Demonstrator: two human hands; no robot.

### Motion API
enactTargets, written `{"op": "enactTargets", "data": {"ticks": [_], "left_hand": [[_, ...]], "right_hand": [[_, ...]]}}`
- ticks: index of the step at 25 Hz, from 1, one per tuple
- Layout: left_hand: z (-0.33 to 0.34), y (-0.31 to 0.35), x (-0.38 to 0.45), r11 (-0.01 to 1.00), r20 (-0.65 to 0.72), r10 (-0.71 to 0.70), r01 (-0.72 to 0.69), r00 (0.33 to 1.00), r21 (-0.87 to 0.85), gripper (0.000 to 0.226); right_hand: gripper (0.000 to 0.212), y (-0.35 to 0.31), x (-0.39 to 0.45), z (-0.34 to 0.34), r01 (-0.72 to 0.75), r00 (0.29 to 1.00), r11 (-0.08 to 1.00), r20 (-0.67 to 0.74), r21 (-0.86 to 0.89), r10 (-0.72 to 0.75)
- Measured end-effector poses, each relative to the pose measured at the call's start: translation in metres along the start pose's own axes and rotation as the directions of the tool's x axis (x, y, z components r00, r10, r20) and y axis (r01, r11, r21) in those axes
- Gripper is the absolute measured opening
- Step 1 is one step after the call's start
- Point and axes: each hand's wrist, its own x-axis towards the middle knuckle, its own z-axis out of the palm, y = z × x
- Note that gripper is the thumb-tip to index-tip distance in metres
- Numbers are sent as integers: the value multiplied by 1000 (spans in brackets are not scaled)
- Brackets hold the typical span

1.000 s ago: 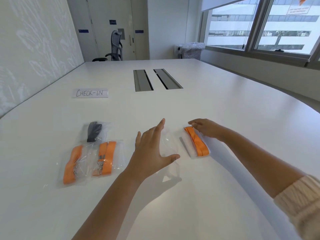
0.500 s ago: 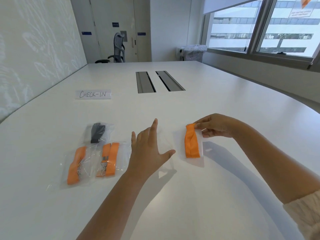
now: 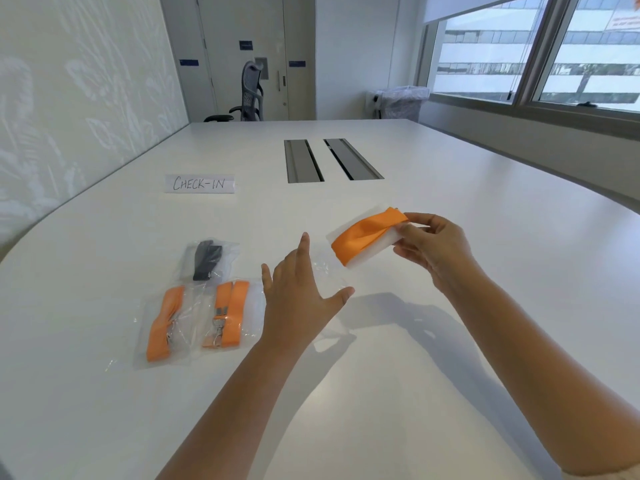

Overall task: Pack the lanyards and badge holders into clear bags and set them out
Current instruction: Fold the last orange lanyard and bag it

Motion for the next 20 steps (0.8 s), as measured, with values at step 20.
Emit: {"op": "enactTargets", "data": {"ticks": [20], "left_hand": [[1,-1,0,984,62,-37,26,997,176,103]], "right_hand": [[19,16,-25,27,-48,983,988,168,-146,73]]}}
